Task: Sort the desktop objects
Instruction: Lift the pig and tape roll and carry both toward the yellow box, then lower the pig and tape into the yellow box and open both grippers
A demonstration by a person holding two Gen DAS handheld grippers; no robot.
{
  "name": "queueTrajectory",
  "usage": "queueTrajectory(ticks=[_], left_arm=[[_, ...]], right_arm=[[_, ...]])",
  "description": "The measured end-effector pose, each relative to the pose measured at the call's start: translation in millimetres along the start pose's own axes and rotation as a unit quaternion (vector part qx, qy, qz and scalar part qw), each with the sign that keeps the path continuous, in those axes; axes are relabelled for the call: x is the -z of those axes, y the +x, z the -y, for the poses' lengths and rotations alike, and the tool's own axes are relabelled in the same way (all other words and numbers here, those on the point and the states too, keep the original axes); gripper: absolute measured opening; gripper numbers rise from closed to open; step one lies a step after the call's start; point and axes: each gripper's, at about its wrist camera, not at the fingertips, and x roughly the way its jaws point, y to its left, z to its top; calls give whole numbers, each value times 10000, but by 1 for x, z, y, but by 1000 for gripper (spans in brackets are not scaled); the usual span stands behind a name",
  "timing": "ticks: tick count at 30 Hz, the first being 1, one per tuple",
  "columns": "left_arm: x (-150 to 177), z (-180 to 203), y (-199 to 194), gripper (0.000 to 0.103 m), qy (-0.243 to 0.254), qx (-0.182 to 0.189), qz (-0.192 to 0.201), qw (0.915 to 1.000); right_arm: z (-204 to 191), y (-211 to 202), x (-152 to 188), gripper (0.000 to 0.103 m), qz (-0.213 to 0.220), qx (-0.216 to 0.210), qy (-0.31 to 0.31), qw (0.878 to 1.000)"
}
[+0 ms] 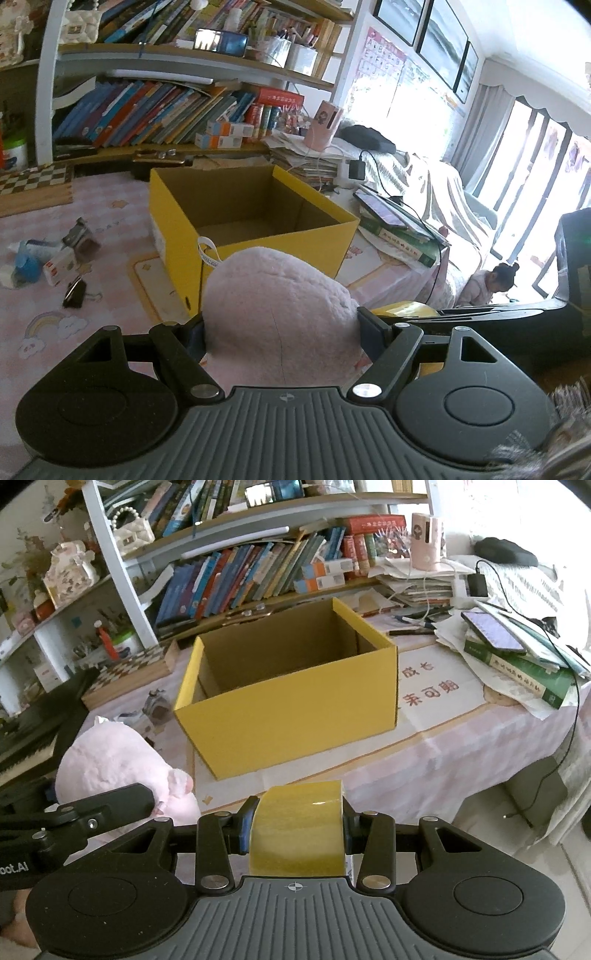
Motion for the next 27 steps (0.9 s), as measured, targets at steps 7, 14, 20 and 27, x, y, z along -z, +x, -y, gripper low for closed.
queueTrajectory(ticks=[7, 14, 20, 27], left_arm=[[-15, 7, 16, 76, 47, 72, 97, 9999], [-37, 14, 31, 76, 132, 48, 327, 9994], [-58, 20, 42, 76, 174, -109, 520, 9984], [-87, 20, 57, 77, 326, -469, 720, 9958]], right_arm=[[12, 10, -17, 41, 3, 15, -68, 10000], [28, 17, -45, 41, 154, -102, -161, 9997], [34, 24, -73, 41, 310, -347, -425, 9980], [38, 36, -111, 41, 557, -669, -890, 9922]])
